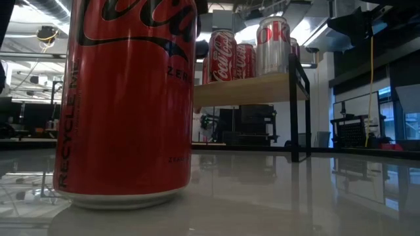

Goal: Place canned beverage on shelf
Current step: Put the green soda can on the shelf aligned with the other green soda can

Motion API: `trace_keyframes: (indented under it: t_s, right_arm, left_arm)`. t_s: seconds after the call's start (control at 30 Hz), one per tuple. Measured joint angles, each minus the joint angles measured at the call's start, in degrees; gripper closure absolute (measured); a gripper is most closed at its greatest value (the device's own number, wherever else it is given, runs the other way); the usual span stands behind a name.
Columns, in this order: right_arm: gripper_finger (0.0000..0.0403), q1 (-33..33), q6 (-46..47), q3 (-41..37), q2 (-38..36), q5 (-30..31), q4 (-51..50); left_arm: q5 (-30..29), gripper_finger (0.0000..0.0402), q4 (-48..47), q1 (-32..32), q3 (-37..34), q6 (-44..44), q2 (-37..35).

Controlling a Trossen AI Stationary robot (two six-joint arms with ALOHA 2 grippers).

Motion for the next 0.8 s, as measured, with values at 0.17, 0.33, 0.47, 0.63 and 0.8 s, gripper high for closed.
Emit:
trace_keyframes:
  t_s: [0.17,0.33,0.47,0.63,0.8]
  right_arm:
    - [0.0054,0.00,0.01,0.00,0.00,-0.01,0.00]
    - [0.0054,0.00,-0.01,0.00,0.02,0.00,0.00]
    - [0.0054,0.01,-0.01,0.00,0.01,0.00,0.00]
    - [0.0054,0.02,0.01,0.00,0.02,-0.01,-0.05]
    - [0.0054,0.01,0.00,0.00,0.00,-0.01,-1.10]
  left_arm:
    - [0.82,0.0084,0.34,-0.02,0.00,1.31,0.00]
    - [2.20,0.0055,0.59,0.00,0.13,1.01,-0.09]
    - [2.61,0.0027,0.20,-0.01,0.13,0.97,-0.13]
    - [2.60,0.0015,0.19,0.00,0.13,1.70,-0.13]
    - [3.03,0.0014,0.20,-0.83,0.13,11.21,-0.12]
